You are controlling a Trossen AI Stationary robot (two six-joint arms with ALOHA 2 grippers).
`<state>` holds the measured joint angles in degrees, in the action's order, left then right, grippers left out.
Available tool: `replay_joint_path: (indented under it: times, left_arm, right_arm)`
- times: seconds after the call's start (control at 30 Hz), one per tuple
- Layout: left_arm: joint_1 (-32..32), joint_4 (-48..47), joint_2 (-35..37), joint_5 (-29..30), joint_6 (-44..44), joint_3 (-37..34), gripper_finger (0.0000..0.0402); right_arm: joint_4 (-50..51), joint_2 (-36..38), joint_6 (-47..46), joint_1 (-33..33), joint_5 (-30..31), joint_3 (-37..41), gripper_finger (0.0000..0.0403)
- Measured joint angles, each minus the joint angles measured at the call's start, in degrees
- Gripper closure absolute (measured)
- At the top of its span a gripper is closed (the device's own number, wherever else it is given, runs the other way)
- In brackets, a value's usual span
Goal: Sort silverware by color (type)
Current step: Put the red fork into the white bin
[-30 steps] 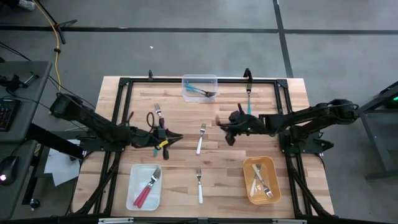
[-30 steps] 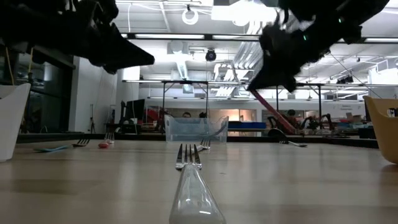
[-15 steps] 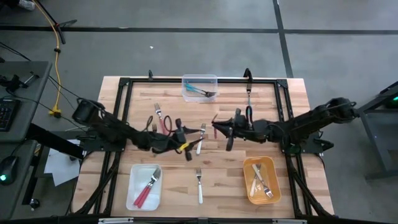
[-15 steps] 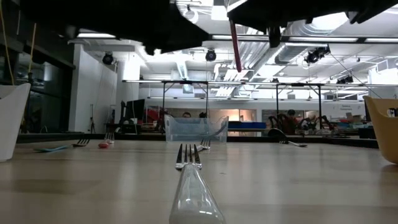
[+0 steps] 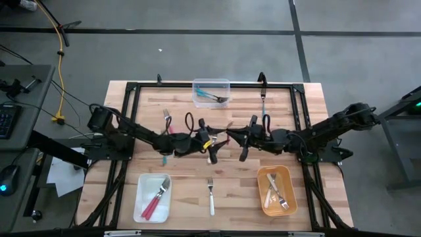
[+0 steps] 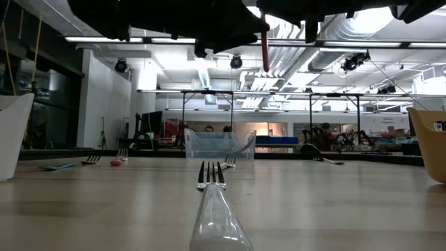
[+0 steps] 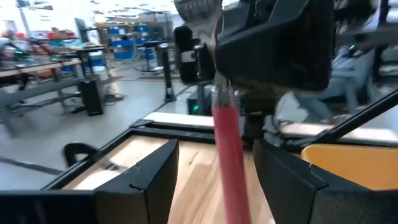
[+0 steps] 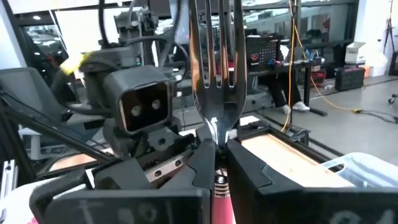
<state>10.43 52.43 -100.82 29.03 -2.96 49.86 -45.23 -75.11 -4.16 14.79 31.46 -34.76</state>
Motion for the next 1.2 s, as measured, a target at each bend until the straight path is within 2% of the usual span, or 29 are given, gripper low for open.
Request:
replay_joint_path:
  times: [0.1,0.27,0.53,0.7,0.87,1.03,1.2]
  left_arm:
    - [-0.9,0.1,0.0,-2.9,1.9,0.6,0.0209]
    - [-2.4,0.2,0.0,-3.7,3.9,1.1,0.0240]
    - [-3.9,0.7,0.0,-10.5,1.3,1.8,0.0360]
    - [-4.2,-2.9,0.9,-11.4,-0.7,2.0,0.0363]
    - [-3.2,-14.6,4.1,-9.7,-0.2,2.0,0.0363]
    - [-0.1,-29.2,9.7,-7.3,2.7,2.0,0.0363]
    - [4.9,-46.4,17.5,-5.0,10.0,2.0,0.0363]
  right_arm:
    - [-0.7,0.0,0.8,0.0,0.0,0.0,0.0388]
    - [-1.5,0.0,1.7,0.0,0.1,0.0,0.0388]
    - [-0.4,0.0,2.4,-0.3,-0.1,0.0,0.0379]
    - [1.1,0.0,3.0,-0.3,0.0,0.0,0.0349]
    - [3.4,0.9,6.2,-0.1,5.5,0.0,0.0306]
    - [7.6,4.0,9.0,0.0,8.0,0.0,0.0267]
    - [13.0,8.3,10.7,-0.6,8.0,0.0,0.0261]
